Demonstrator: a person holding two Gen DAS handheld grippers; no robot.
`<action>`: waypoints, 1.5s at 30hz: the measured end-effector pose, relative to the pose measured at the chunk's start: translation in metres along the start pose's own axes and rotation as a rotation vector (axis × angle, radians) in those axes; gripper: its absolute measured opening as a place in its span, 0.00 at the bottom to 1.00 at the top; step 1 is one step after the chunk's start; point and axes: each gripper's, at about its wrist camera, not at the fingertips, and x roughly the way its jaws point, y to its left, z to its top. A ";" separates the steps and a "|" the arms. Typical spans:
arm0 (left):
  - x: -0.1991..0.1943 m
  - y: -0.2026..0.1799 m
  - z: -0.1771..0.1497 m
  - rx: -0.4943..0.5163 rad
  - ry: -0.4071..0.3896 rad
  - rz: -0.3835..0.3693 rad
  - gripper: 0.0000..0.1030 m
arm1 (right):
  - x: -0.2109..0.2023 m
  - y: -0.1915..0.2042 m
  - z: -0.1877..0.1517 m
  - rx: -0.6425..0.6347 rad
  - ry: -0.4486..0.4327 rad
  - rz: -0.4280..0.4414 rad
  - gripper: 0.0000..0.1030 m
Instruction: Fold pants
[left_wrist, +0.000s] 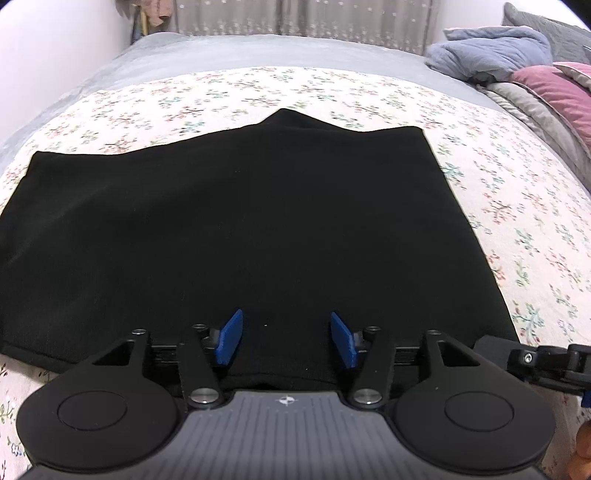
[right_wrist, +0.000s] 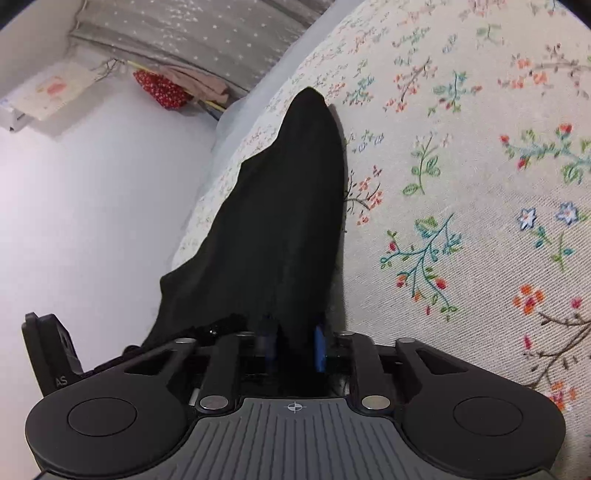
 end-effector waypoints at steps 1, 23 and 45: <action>-0.001 0.000 0.001 -0.003 0.000 -0.014 0.67 | -0.002 0.001 -0.001 -0.011 -0.010 -0.002 0.12; 0.039 -0.141 0.094 0.247 -0.010 -0.015 0.79 | -0.003 0.011 -0.009 -0.124 -0.042 -0.064 0.12; 0.091 -0.198 0.099 0.521 0.008 0.304 0.14 | -0.009 0.012 -0.003 -0.139 -0.011 -0.046 0.10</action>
